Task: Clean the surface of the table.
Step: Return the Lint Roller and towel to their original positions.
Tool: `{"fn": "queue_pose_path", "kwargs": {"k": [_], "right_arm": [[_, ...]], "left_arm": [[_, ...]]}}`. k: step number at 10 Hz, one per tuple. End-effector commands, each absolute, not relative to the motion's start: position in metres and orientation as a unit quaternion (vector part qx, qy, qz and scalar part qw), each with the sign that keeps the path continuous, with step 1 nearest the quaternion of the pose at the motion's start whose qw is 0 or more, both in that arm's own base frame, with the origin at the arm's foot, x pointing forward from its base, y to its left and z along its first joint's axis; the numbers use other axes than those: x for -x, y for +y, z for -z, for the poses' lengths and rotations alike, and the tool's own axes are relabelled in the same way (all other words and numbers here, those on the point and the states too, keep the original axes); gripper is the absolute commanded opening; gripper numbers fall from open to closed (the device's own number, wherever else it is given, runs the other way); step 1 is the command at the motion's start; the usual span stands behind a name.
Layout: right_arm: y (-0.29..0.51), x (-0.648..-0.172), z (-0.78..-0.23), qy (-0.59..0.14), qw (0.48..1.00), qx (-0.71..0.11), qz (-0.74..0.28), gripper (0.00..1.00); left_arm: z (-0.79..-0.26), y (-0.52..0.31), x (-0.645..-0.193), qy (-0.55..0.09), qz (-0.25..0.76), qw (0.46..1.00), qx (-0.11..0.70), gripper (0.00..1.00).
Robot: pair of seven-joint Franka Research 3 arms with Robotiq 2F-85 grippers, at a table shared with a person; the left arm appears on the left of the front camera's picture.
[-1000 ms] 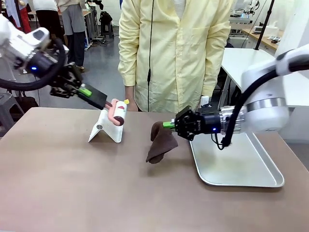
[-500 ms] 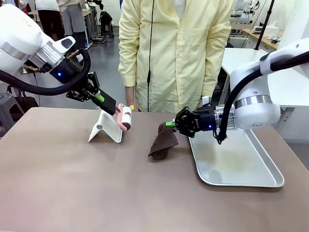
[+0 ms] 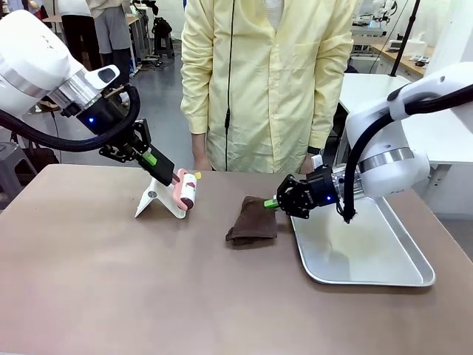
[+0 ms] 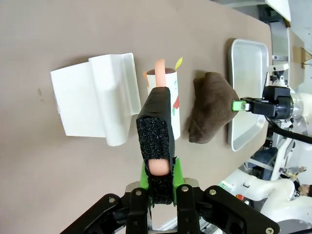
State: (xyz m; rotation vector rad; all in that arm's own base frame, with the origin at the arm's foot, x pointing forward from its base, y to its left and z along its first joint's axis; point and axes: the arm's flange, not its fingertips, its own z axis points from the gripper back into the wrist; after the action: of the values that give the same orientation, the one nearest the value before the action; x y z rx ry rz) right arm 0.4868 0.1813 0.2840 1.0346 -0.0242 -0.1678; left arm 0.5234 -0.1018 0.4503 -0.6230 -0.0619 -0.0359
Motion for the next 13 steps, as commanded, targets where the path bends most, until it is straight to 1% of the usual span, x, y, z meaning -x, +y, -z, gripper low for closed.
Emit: {"fn": "queue_pose_path", "kwargs": {"k": [1,6,8,13], "right_arm": [[0.181,-0.488,-0.288,-0.023,0.858,-0.506,0.087,0.05],[0.181,-0.488,-0.288,-0.023,0.858,-0.506,0.087,0.05],[0.181,-0.488,-0.288,-0.023,0.858,-0.506,0.087,0.05],[0.181,-0.488,-0.288,-0.023,0.858,-0.506,0.087,0.05]], "left_arm": [[-0.451,-0.105,-0.523,-0.032,0.019,0.949,0.312,0.20],[-0.447,-0.102,-0.526,-0.026,0.021,0.949,0.313,0.20],[-0.443,-0.106,-0.530,-0.036,0.014,0.956,0.289,0.20],[-0.439,-0.087,-0.543,-0.045,0.003,0.960,0.277,0.20]]}}
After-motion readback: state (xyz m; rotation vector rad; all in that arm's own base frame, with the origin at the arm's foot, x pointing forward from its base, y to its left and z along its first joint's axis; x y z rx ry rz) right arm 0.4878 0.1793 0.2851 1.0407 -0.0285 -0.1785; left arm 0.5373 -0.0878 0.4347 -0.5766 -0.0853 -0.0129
